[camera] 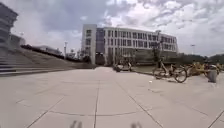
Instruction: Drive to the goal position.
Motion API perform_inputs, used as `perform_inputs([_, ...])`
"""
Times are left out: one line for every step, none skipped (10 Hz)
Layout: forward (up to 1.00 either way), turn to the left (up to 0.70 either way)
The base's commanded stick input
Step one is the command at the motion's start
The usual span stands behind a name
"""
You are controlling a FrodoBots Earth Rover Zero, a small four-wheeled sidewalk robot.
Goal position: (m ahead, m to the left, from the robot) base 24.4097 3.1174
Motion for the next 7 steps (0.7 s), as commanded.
perform_inputs([0.99, 0.06])
perform_inputs([0.99, 0.06])
perform_inputs([0.99, 0.06])
perform_inputs([0.99, 0.06])
perform_inputs([0.99, 0.06])
perform_inputs([0.99, 0.06])
perform_inputs([0.99, 0.06])
